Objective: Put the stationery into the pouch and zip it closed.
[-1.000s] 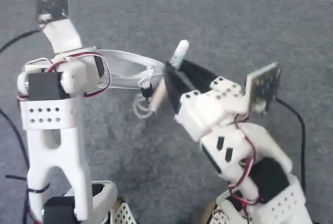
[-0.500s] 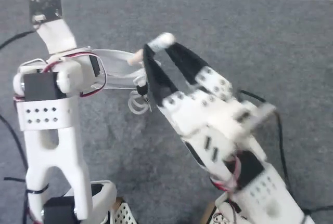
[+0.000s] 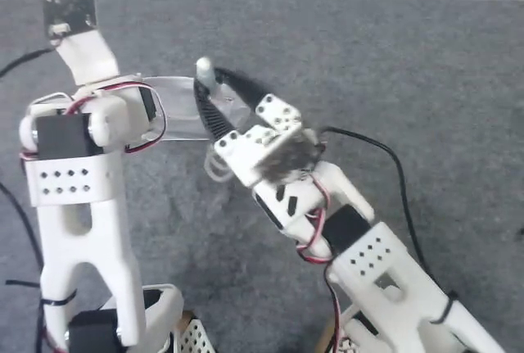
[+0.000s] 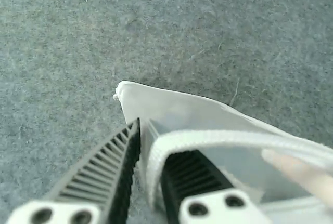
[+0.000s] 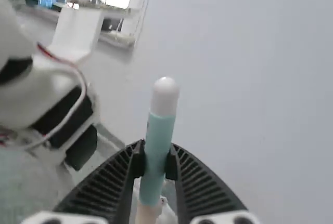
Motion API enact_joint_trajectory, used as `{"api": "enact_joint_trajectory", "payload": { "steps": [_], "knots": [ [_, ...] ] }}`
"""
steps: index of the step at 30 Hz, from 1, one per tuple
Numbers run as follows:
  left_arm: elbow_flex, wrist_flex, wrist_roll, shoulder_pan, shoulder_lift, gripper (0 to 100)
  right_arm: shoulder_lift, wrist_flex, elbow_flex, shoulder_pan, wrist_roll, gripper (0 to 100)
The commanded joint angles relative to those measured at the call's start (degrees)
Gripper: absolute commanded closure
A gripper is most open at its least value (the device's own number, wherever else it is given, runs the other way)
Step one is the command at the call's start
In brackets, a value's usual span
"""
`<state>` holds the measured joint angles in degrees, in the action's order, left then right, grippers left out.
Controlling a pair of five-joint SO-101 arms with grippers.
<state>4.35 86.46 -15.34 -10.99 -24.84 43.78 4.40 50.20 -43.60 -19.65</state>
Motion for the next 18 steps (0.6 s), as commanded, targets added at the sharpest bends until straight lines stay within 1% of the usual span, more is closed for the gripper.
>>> {"api": "enact_joint_trajectory", "payload": {
  "steps": [1, 3, 4, 5, 8, 9, 10, 14, 16, 18],
  "knots": [
    [-0.92, -1.05, 0.44, -0.26, -3.69, 99, -1.36, -2.68, -0.53, -0.75, -7.38, 99.2],
    [-0.92, -1.05, 0.44, -0.26, -3.69, 99, -1.80, -5.05, -0.62, -1.89, -7.91, 99.0],
    [-0.57, -1.14, 0.44, -0.26, -3.69, 99, -1.89, -6.20, -0.70, -2.24, -8.00, 97.3],
    [-0.22, -1.58, 0.44, -0.26, -3.69, 99, -2.07, -7.16, -0.70, -2.51, -8.00, 93.7],
    [1.89, -3.78, 0.44, -0.26, -3.69, 99, -2.24, -9.19, -0.70, -2.51, -7.74, 77.9],
    [2.51, -4.40, 0.44, -0.26, -3.87, 99, -1.89, -9.45, -0.53, -2.51, -7.74, 75.7],
    [2.86, -4.66, 0.44, -0.26, -4.04, 99, -1.63, -9.36, -0.53, -2.51, -7.74, 76.2],
    [3.03, -4.57, 0.44, -0.26, -4.13, 99, 3.21, -9.45, 0.09, -2.42, -7.56, 85.7],
    [3.12, -4.57, 0.44, -0.26, -4.13, 99, 7.34, -9.45, 1.76, -2.24, -6.42, 86.2],
    [3.21, -4.57, 0.44, -0.26, -4.13, 99, 11.82, -10.59, 4.31, -1.98, -4.31, 83.8]
  ]
}}
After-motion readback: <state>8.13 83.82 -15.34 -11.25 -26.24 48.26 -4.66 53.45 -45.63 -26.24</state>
